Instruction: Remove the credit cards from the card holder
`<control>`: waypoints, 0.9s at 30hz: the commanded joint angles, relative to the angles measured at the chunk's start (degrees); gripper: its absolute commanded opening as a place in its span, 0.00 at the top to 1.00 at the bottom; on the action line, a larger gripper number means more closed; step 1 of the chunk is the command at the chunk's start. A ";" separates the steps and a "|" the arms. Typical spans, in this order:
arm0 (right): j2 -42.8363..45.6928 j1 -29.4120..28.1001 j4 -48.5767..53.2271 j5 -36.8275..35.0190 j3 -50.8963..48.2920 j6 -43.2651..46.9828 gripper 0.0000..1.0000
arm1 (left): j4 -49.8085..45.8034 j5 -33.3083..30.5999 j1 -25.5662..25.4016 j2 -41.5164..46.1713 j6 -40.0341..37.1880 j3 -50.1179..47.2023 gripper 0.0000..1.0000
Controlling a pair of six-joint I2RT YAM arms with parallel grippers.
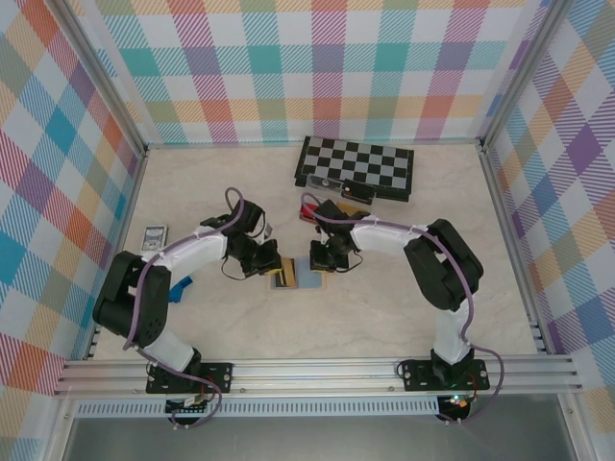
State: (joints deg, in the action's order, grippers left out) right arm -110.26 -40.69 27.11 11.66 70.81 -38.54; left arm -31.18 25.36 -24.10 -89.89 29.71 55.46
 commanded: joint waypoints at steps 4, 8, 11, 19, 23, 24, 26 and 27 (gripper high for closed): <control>7.74 0.35 -1.76 -0.41 -1.62 0.23 0.88 | -9.58 -2.48 1.50 6.75 -4.16 5.06 1.00; 11.80 0.84 -6.26 3.86 -3.09 0.58 0.80 | -7.25 0.84 1.59 9.28 -2.52 5.93 1.00; 15.06 3.12 -10.43 9.04 -5.95 -1.18 0.75 | -2.51 5.91 2.43 12.00 -0.99 5.29 1.00; 19.45 12.47 -28.46 27.50 -14.72 -11.01 0.44 | 8.40 16.18 6.25 14.06 5.63 3.88 1.00; 19.41 13.70 -37.47 32.61 -16.98 -17.45 0.27 | 13.70 19.24 6.60 14.04 9.67 2.68 1.00; 19.38 13.70 -39.49 33.40 -17.31 -18.82 0.24 | 14.70 19.78 6.61 13.96 10.62 2.19 1.00; 19.17 13.72 -42.85 34.75 -17.71 -21.22 0.20 | 17.42 20.53 6.69 13.92 12.01 1.66 1.00; 18.91 13.70 -44.23 35.52 -17.72 -22.29 0.19 | 18.26 20.86 6.72 13.83 12.64 1.39 1.00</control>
State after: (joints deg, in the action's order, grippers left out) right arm -92.07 -26.94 -7.11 41.10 53.56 -54.98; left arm -19.05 42.33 -18.44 -76.75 38.52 58.02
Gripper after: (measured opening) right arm 0.799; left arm 0.041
